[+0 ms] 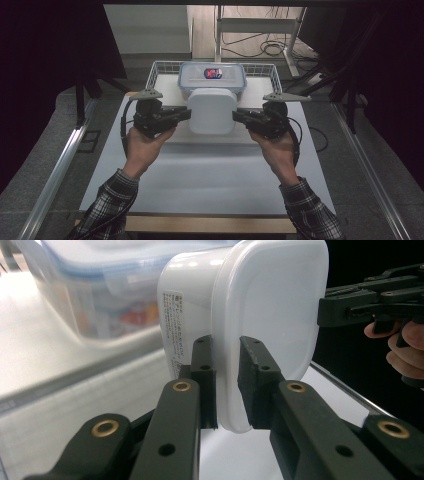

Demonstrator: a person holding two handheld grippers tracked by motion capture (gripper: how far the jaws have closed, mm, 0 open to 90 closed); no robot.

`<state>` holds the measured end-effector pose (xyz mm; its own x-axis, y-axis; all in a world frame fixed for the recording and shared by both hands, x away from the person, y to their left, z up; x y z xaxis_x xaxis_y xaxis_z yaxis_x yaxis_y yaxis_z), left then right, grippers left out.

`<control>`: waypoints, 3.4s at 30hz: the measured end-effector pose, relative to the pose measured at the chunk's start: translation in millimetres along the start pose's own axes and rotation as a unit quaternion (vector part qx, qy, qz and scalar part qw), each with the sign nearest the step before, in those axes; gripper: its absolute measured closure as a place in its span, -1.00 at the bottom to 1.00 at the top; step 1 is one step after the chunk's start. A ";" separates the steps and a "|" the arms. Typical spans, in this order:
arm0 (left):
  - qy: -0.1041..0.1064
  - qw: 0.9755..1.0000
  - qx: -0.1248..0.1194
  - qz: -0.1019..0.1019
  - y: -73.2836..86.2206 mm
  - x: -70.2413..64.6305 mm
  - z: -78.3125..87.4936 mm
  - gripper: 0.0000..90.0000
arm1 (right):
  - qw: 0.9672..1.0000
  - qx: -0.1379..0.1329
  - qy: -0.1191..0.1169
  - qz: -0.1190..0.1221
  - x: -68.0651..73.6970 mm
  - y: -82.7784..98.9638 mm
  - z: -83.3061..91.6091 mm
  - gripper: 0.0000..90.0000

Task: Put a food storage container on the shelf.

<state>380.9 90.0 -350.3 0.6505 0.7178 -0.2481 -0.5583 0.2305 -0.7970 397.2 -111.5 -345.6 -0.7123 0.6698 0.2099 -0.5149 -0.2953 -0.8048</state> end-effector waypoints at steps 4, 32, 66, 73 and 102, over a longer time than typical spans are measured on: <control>-0.003 1.000 -0.002 -0.004 -13.6 1.6 5.2 0.75 | 1.000 -0.007 -0.001 0.002 -0.5 -13.8 3.2 0.75; -0.002 1.000 -0.018 0.010 -92.8 24.2 13.5 0.75 | 0.999 -0.032 0.012 -0.009 -22.9 -97.9 8.2 0.72; -0.019 0.999 -0.009 0.030 -114.2 55.7 -16.7 0.23 | 0.997 -0.021 0.057 -0.038 -43.6 -121.1 -28.1 0.32; -0.055 0.998 -0.010 0.024 -120.6 66.2 -24.2 0.17 | 0.996 -0.026 0.067 -0.046 -46.7 -123.7 -34.2 0.29; -0.042 0.998 -0.019 -0.039 -94.7 53.0 -0.3 -0.42 | 0.999 -0.036 0.020 -0.005 -36.3 -103.9 -13.7 -0.17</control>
<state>468.4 106.0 -288.2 0.6456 0.7509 -0.1388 -0.4866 0.2644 -0.8327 483.1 -95.8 -277.2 -0.6872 0.6991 0.1975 -0.4849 -0.2389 -0.8413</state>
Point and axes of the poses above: each handheld gripper's, and its own axes: z roughly backward along the jaws, y roughly out of its underside, x roughly to its left, the point moved 8 cm from there along -z, roughly forward along the jaws, and after that the axes turned 11 degrees about x, right-handed, at the moved point
